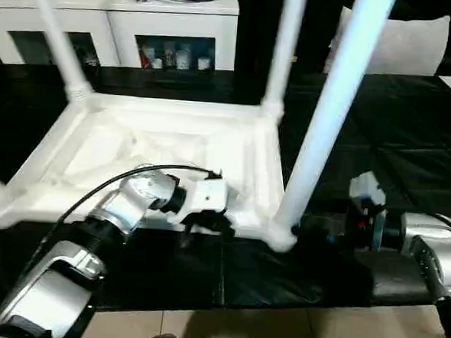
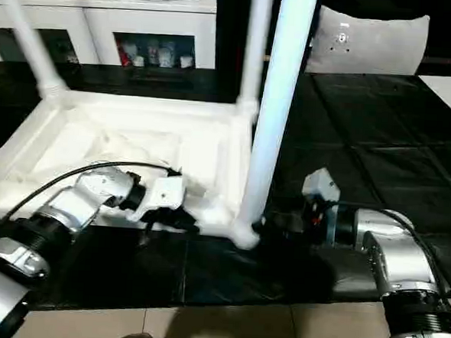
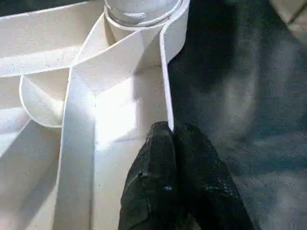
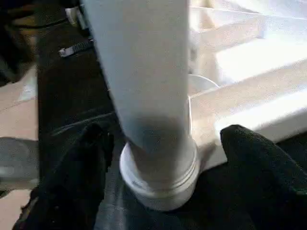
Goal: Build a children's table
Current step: Rotate leg to tighten
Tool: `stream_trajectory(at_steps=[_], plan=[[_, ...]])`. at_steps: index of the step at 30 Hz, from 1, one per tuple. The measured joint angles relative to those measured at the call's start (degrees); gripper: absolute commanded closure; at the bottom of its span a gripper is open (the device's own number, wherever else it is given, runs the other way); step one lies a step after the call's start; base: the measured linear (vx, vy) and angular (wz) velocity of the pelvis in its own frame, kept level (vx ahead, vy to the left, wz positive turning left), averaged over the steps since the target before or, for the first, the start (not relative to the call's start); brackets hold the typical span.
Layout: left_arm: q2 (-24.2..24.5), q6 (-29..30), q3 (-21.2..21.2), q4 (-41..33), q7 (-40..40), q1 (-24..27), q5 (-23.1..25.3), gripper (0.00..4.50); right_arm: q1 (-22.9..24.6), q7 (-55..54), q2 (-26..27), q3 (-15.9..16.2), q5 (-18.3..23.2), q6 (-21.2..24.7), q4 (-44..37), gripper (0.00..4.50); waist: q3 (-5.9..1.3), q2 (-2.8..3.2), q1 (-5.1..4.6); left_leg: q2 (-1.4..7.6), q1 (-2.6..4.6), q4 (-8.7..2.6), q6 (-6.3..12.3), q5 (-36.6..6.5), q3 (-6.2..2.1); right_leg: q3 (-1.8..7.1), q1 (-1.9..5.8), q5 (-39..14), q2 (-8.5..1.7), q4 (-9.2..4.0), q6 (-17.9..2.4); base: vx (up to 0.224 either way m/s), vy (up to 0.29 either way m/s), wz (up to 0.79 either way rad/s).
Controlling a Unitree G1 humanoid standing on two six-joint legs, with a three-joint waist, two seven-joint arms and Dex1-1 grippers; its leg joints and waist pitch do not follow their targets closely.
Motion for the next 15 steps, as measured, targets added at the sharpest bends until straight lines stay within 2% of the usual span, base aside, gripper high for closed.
stream_trajectory(at_steps=[5, 15], plan=[[0.3, -1.8, -0.7, 0.0, -2.7, 0.0, -0.2, 4.5, 0.0, 2.7, 0.3, 2.1, 0.2, 0.5, -0.1, 1.45, 0.0, 0.0, 0.51, 0.0, 0.04, 0.09, 0.0, 0.0, 0.01, 0.03, 0.06, 0.0, 0.0, 0.0, 0.0, 0.0, 0.0, 0.0], [0.3, -2.4, -0.9, 0.0, -3.6, 0.0, -0.6, 4.5, -0.1, 4.5, 0.9, 3.5, 0.3, 0.4, 0.1, 2.38, 0.0, 0.0, 0.79, 0.0, 0.06, 0.07, -0.02, 0.0, 0.02, 0.02, 0.05, 0.1, 0.0, 0.03, -0.1, 0.0, 0.0, 0.0]])
